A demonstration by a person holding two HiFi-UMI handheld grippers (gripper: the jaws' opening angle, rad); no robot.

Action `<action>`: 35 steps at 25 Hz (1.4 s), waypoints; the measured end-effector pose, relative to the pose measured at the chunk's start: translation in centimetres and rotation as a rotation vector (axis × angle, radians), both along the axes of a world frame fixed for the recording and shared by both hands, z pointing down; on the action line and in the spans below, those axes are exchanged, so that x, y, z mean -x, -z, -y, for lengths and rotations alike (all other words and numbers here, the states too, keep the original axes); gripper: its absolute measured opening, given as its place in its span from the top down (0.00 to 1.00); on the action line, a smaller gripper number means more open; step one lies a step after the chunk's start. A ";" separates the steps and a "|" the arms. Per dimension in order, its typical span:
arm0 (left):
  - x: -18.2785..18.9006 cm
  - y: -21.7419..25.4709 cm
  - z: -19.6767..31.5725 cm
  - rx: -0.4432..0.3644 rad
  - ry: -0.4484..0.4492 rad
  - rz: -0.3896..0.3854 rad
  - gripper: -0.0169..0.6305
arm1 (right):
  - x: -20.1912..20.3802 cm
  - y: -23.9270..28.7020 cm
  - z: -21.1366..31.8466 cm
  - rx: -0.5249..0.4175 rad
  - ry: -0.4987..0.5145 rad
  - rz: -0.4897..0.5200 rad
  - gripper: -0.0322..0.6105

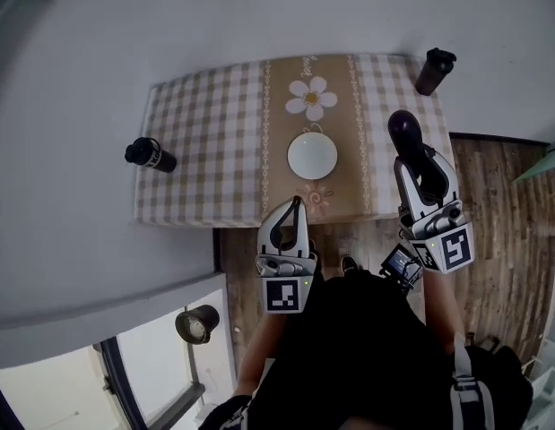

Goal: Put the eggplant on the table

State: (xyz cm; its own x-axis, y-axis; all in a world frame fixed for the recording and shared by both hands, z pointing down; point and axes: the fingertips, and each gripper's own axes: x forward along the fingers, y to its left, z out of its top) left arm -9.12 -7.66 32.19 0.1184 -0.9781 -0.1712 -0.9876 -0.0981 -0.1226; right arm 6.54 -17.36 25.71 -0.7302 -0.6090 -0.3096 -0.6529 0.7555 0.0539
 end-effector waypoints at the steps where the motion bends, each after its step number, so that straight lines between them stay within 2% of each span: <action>1: 0.8 -0.1 0.7 0.000 -0.026 -0.001 0.97 | 0.7 0.5 0.2 -0.002 -0.023 0.007 0.69; 4: 3.3 -0.1 2.8 -0.015 -0.090 0.044 0.97 | 3.1 1.7 1.0 -0.009 -0.072 0.022 0.69; 7: 5.5 -0.1 5.1 -0.036 -0.150 0.054 0.97 | 4.1 1.2 2.4 -0.026 -0.170 -0.009 0.69; 10: 5.2 -0.7 5.6 -0.010 -0.286 0.032 0.97 | 3.3 0.1 1.5 0.007 -0.289 -0.058 0.69; 12: 5.2 -1.3 5.1 0.013 -0.333 0.024 0.97 | 2.7 -0.9 0.2 0.049 -0.344 -0.088 0.69; 16: 6.8 -2.2 6.3 -0.026 -0.310 0.037 0.97 | 3.5 -2.3 1.5 0.056 -0.364 -0.089 0.69; 21: 7.2 -4.1 6.9 0.009 -0.313 0.020 0.97 | 3.6 -3.3 2.1 0.053 -0.381 -0.117 0.69; 31: 7.4 -5.0 7.9 0.027 -0.278 0.018 0.97 | 5.1 -3.5 3.8 0.047 -0.317 -0.125 0.69; 35: 8.1 -5.0 7.7 0.022 -0.267 0.014 0.97 | 6.0 -4.8 4.0 0.065 -0.306 -0.161 0.69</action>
